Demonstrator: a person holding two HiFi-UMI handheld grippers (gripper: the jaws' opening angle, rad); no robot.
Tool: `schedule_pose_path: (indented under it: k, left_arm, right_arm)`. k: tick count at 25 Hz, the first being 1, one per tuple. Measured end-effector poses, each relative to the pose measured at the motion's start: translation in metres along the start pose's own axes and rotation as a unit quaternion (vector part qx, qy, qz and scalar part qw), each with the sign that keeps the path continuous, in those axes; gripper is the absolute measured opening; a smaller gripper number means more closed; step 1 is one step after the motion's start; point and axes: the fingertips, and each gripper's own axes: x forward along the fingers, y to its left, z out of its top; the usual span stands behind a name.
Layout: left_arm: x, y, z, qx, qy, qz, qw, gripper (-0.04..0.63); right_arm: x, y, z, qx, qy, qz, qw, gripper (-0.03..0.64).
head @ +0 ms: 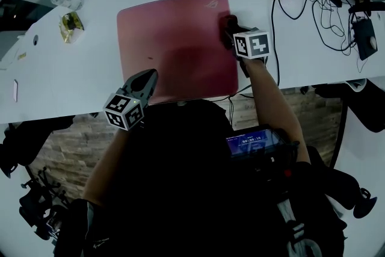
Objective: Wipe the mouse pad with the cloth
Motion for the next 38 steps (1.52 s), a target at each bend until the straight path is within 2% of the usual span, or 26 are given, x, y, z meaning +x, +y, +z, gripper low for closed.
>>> schedule_pose_path:
  k: [8,14,22,26,31,38]
  left_arm:
    - [-0.001,0.008,0.003,-0.004,-0.006,0.002,1.0000,0.009]
    - [-0.015,0.024,-0.008,-0.023,-0.012,0.006,0.9997,0.009]
    - [-0.045,0.057,-0.015,-0.045,-0.023,0.016,0.9986,0.009]
    - [-0.057,0.074,-0.018,-0.057,-0.027,0.018,0.9978,0.009]
    - [-0.064,0.090,-0.017,-0.062,-0.033,0.012,0.9975,0.009]
    - [-0.077,0.110,-0.019,-0.068,-0.036,0.008,0.9970,0.009]
  right_arm:
    - [-0.008,-0.019,0.005,-0.016,0.005,-0.037,0.999,0.120]
    - [-0.008,-0.036,0.017,-0.041,0.023,-0.076,0.996,0.120]
    - [0.008,-0.039,0.035,-0.108,0.073,-0.136,0.982,0.120]
    - [0.018,-0.018,0.036,-0.134,0.091,-0.137,0.977,0.120]
    - [0.035,0.018,0.041,-0.158,0.104,-0.117,0.975,0.120]
    - [0.056,0.059,0.048,-0.167,0.112,-0.098,0.975,0.120]
